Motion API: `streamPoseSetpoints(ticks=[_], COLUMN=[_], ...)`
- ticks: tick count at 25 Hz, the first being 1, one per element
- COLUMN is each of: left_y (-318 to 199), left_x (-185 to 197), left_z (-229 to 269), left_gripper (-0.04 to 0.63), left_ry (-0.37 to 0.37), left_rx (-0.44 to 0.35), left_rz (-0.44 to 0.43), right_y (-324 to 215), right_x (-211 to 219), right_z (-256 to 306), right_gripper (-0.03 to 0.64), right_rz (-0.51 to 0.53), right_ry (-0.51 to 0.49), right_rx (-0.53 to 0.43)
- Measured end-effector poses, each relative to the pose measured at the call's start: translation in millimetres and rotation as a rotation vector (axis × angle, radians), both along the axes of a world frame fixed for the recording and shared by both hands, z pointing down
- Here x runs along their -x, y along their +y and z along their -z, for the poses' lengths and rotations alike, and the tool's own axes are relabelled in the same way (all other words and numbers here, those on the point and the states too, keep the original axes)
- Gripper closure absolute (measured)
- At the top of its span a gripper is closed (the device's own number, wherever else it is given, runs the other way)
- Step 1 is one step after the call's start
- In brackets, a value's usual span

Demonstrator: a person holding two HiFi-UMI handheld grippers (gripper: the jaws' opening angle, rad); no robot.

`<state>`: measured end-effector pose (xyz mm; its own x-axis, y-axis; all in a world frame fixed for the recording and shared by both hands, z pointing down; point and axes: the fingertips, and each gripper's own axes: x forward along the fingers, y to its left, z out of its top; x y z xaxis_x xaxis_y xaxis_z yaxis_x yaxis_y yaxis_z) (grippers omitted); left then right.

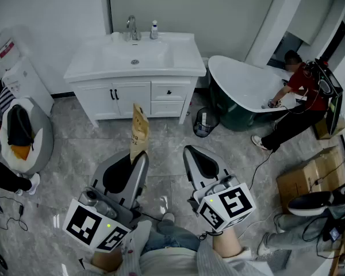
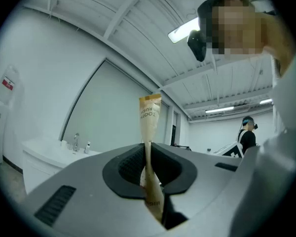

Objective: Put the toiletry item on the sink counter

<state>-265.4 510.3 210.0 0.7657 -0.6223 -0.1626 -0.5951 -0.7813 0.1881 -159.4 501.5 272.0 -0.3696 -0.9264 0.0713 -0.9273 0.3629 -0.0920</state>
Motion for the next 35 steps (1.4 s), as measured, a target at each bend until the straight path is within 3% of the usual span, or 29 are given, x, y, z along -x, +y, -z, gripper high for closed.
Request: streamPoseSetpoints(ticks=[10,21,35], left_y=[9,-5,-167], left_x=[-27,-43,-64], left_z=[-1,-15,-12], left_gripper=[0.552,0.552,0.552], left_ry=[-0.012,-0.033,-0.035], left_rx=[0.007,0.018,0.012], left_rz=[0.035,0.006,-0.043], right_y=[14,3,-155], right_x=[-35,-50,-63], right_z=[-3,-19,-16], right_gripper=[0.607,0.607,0.607], right_rz=[0.005,-0.016,-0.043], right_ry=[-0.017,-0.045,-0.02], right_rx=[0.009,0.026,0.038])
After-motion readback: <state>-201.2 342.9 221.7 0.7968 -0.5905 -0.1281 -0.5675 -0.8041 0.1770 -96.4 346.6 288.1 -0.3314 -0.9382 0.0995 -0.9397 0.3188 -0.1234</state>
